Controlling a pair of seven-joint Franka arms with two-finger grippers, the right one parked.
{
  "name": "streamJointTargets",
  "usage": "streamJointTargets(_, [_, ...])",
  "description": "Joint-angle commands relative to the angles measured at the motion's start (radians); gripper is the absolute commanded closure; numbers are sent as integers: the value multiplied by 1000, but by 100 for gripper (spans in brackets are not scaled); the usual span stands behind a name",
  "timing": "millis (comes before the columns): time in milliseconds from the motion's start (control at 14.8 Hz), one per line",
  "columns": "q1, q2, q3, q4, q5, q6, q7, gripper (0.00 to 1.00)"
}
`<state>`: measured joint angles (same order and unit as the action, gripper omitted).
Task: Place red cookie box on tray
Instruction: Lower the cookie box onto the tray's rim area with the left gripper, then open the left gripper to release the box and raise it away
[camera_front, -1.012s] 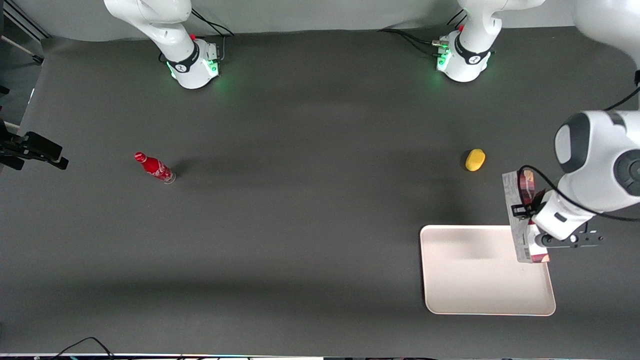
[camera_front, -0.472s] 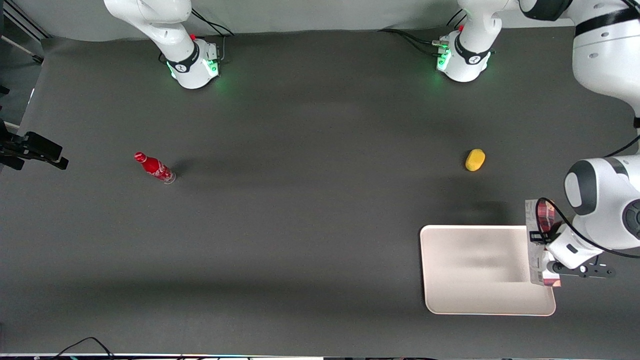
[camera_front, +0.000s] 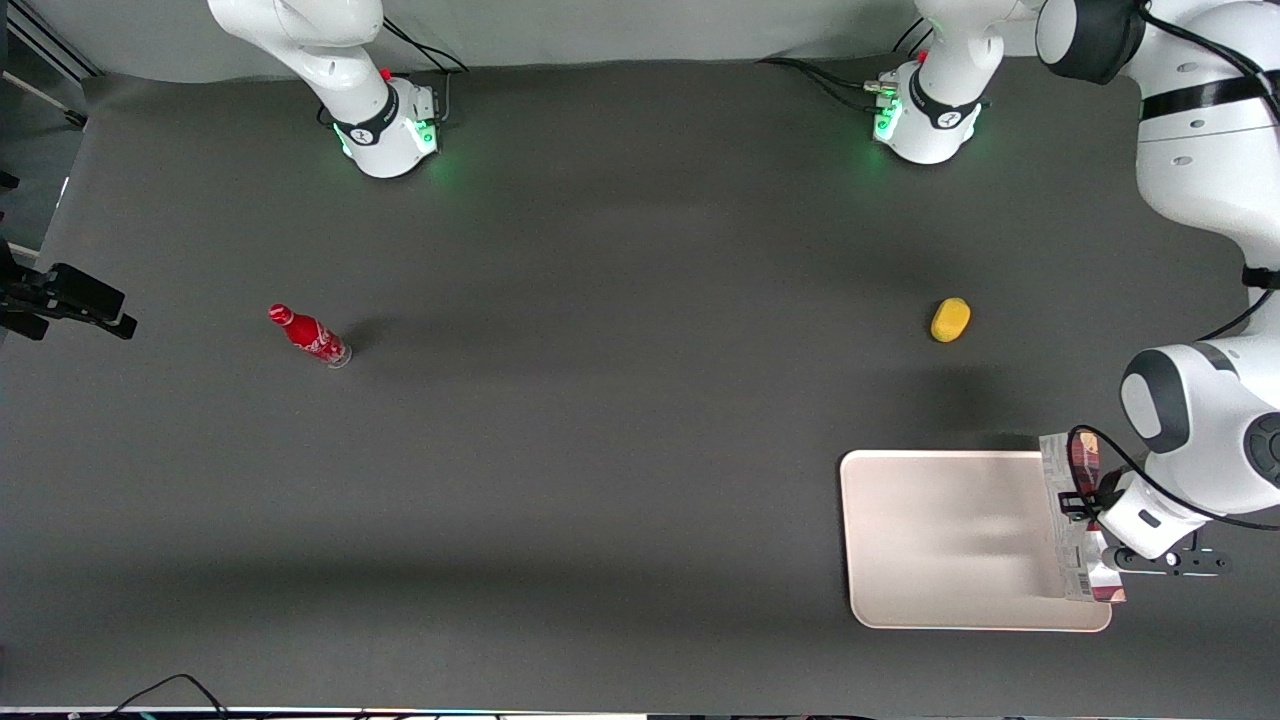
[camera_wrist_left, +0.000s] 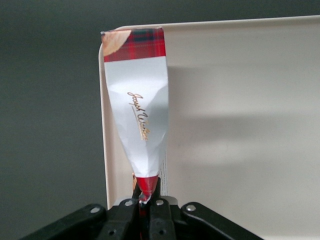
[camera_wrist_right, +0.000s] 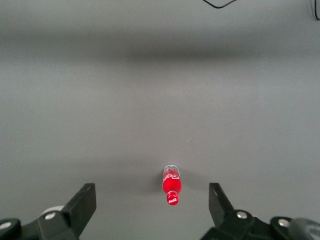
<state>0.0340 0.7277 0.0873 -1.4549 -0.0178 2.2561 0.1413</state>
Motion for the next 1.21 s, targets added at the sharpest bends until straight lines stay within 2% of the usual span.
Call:
streamJointTargets(0, [-2, 51, 9, 82, -19, 5, 26, 100])
streamJointTargets(337, [20, 130, 9, 183, -21, 2, 112, 100])
streamJointTargets(675, [26, 134, 9, 180, -22, -3, 121, 100])
streamJointTargets(742, [26, 134, 9, 180, -24, -3, 121, 95])
streamJointTargets(877, [26, 134, 9, 179, -27, 2, 119, 0])
streamJointTargets(1147, [26, 121, 8, 186, -65, -30, 116, 0])
